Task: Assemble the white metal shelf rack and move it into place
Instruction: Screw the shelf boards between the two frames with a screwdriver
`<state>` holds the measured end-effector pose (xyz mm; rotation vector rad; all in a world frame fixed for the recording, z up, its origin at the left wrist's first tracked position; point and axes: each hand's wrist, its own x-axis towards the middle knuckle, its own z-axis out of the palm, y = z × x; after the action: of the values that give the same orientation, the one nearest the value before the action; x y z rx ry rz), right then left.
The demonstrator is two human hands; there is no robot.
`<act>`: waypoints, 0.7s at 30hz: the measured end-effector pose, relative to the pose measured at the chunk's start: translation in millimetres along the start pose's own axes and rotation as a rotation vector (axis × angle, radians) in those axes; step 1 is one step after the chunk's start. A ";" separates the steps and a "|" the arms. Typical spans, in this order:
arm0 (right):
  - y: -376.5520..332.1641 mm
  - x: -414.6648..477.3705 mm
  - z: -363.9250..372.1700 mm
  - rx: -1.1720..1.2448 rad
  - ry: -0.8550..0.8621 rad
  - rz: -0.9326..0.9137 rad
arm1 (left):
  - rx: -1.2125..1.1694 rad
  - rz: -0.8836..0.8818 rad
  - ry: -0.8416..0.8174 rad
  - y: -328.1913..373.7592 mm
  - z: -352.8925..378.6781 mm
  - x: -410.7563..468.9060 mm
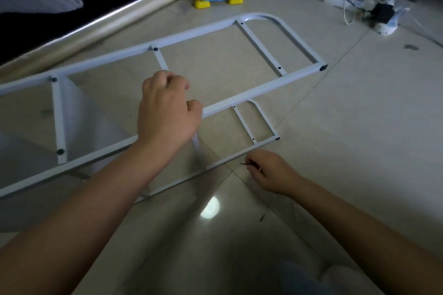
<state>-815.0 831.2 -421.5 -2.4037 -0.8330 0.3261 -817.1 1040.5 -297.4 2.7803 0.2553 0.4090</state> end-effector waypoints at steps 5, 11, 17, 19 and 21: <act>-65.9 12.6 -75.8 0.159 0.397 -0.306 | -0.183 -0.151 -0.021 -11.3 -11.7 6.0; -115.2 81.8 -124.6 0.072 0.205 -0.219 | -0.315 -0.188 -0.095 -24.4 -18.4 -0.6; -141.8 144.7 -136.2 0.141 0.150 -0.057 | -0.310 -0.012 -0.113 -23.0 -23.9 -20.9; -140.3 150.4 -132.5 0.274 0.216 -0.006 | -0.112 0.108 -0.055 -21.0 -17.1 -37.1; -134.5 146.6 -125.3 0.383 0.261 0.018 | 0.033 0.175 0.039 -23.7 -8.0 -42.3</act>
<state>-717.4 955.5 -247.4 -2.0412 -0.5718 0.1560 -862.5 1055.6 -308.7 2.8395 0.0272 0.5052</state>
